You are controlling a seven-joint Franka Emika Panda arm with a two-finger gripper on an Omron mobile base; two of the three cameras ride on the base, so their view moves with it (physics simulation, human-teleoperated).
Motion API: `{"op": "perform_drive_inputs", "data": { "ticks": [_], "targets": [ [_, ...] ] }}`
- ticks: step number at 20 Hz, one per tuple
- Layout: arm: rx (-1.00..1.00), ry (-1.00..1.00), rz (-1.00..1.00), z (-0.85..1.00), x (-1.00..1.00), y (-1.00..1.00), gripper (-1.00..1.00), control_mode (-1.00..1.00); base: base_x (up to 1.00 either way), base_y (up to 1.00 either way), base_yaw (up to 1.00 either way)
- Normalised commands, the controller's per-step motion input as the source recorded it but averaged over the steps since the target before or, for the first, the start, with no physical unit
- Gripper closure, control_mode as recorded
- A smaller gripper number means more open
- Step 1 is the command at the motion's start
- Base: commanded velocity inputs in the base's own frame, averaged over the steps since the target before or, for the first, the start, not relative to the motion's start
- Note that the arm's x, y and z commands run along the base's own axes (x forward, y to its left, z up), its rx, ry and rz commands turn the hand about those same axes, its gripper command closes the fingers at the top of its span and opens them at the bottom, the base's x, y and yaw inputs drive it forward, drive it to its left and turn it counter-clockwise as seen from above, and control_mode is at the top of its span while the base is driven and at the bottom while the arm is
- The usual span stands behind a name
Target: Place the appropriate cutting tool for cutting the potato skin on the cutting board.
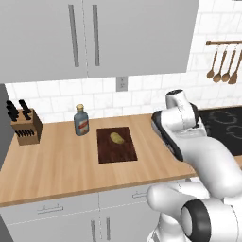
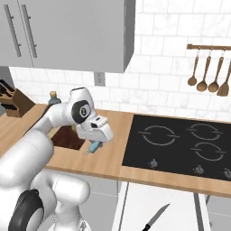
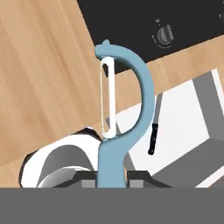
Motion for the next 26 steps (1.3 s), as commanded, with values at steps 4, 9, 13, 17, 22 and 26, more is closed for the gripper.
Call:
{"op": "perform_drive_inputs", "data": {
  "ticks": [4,9,13,17,22,26],
  "targets": [
    [-0.18,0.02,0.07,-0.37,0.33,1.0,1.0,-1.0,0.0,0.0,0.0],
    [-0.03,0.0,0.0,-0.03,0.73,0.68,1.0,-1.0,0.0,0.0,0.0],
    [0.0,-0.03,0.0,0.0,0.46,0.6,1.0,-1.0,0.0,0.0,0.0],
    [0.0,-0.04,0.0,-0.24,0.34,0.58,1.0,-1.0,0.0,0.0,0.0],
    [0.0,-0.05,0.0,-0.35,0.28,0.22,1.0,-1.0,0.0,0.0,0.0],
    [0.01,-0.03,0.0,-0.24,0.5,0.01,1.0,-1.0,0.0,0.0,0.0]
  ]
}}
